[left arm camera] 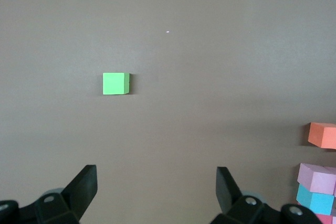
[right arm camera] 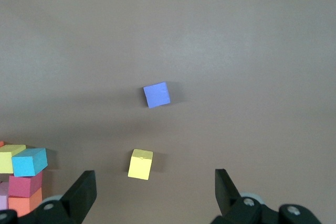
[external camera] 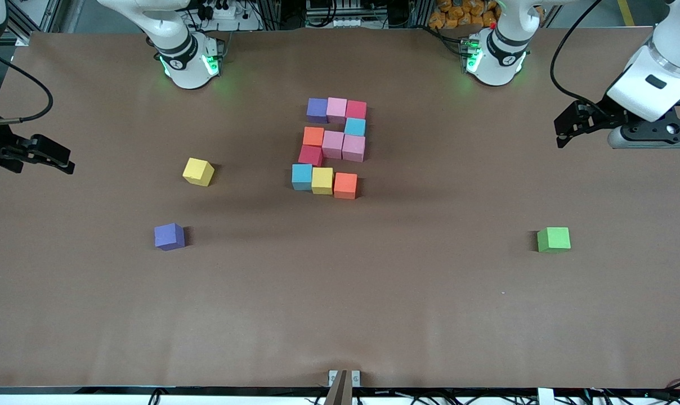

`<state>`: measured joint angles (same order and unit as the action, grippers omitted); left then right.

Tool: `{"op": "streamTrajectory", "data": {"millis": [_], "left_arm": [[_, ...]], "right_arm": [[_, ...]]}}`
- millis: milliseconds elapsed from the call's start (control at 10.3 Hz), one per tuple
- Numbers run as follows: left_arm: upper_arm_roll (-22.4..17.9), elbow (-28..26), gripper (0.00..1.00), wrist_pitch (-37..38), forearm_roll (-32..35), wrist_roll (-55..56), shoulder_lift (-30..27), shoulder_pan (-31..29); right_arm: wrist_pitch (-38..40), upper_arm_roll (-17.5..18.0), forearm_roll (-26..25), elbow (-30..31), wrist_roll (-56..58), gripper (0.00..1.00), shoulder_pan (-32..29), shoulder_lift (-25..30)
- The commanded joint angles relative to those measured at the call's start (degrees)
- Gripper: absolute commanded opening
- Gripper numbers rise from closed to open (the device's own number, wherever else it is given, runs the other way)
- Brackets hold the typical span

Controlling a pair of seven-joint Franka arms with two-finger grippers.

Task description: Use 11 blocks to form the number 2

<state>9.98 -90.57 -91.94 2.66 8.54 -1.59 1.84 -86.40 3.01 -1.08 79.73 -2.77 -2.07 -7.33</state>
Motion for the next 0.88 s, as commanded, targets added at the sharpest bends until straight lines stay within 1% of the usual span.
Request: {"op": "streamTrajectory", "data": {"millis": [0, 97, 292, 778], "left_arm": [[-0.9, 1.6, 1.00, 1.3, 0.9, -2.9, 0.4, 0.7], [-0.9, 1.6, 1.00, 1.3, 0.3, -3.3, 0.4, 0.7], [-2.2, 1.6, 1.00, 1.4, -2.2, -3.3, 0.4, 0.7], [-2.2, 1.5, 1.00, 1.3, -1.9, -2.3, 0.3, 0.8]], "right_arm": [[0.4, -0.3, 0.6, -1.0, -0.4, 1.00, 0.1, -0.3], [0.4, -0.3, 0.6, -1.0, -0.4, 1.00, 0.2, -0.3], [0.4, -0.3, 0.6, -0.9, -0.4, 1.00, 0.1, -0.3], [0.4, -0.3, 0.6, -0.9, -0.4, 1.00, 0.0, -0.3]]}}
